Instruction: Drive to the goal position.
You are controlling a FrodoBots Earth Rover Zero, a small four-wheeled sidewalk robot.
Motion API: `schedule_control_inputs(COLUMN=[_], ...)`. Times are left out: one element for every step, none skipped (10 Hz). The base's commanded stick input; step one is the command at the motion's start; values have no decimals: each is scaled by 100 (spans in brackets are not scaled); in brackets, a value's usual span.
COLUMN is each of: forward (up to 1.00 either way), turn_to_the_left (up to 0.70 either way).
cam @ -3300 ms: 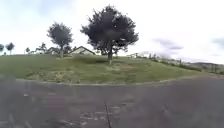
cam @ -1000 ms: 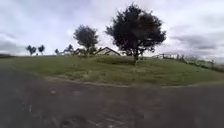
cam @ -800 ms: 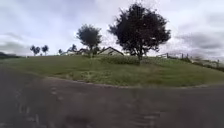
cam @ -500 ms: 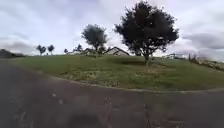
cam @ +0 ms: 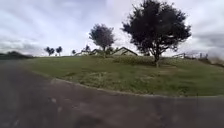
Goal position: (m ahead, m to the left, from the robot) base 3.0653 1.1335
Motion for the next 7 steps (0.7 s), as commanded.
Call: schedule_control_inputs(forward=[70,70,70,67,55,33,10], turn_to_the_left=[30,30,29,24,8,2,1])
